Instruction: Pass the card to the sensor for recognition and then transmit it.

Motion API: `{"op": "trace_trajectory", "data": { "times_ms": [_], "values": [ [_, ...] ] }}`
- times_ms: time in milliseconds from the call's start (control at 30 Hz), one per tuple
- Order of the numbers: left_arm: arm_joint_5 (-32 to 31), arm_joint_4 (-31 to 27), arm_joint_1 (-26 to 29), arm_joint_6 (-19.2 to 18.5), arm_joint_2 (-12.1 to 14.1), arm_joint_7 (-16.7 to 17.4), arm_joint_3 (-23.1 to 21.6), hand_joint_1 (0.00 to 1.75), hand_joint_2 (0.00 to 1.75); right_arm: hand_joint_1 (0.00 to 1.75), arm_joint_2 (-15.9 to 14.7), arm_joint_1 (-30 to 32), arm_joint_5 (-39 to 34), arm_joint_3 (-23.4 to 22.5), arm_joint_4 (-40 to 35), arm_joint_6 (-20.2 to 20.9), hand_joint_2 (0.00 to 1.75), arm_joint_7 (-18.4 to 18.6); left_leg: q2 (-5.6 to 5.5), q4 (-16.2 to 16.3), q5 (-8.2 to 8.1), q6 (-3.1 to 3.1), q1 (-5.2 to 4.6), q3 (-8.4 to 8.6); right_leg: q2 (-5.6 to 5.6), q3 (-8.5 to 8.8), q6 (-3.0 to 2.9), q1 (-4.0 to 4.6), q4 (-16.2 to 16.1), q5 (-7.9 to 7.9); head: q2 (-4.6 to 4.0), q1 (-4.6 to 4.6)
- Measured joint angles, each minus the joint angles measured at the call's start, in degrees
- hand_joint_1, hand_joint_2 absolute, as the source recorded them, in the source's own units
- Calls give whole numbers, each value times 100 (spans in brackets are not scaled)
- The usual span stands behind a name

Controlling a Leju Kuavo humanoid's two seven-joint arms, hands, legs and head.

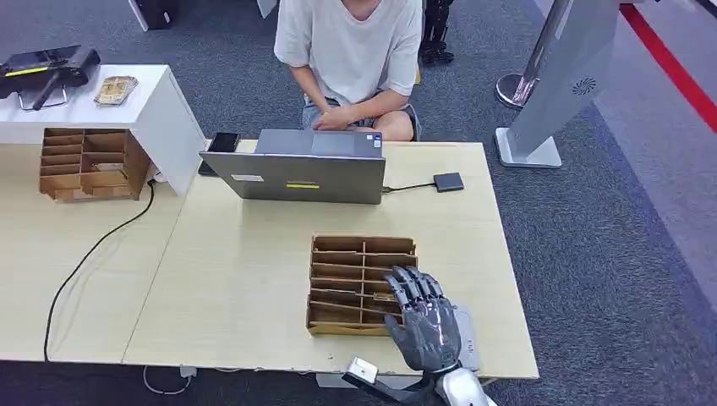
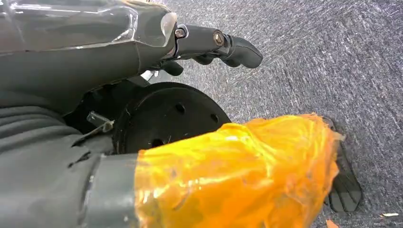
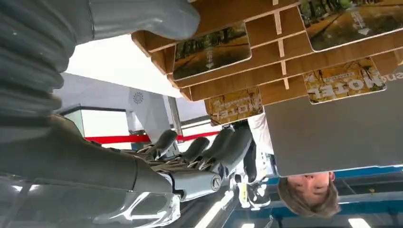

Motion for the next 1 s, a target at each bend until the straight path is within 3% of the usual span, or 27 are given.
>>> {"op": "trace_trajectory", "data": {
  "times_ms": [500,633,1000],
  "values": [
    [0,0,0,0,0,15,0,0,0,52,0,-29,-44,9,68,72,175,33,0,0,0,0,0,0,0,0,0,0,0,0,0,0],
    [0,0,0,0,0,22,-2,0,0,44,0,-34,-48,11,83,96,175,33,0,0,0,0,0,0,0,0,0,0,0,0,0,0],
    [0,0,-3,0,0,92,-48,0,0,52,2,-128,-94,46,181,184,175,35,0,0,0,0,0,0,0,0,0,0,0,0,0,0]
  ]
}}
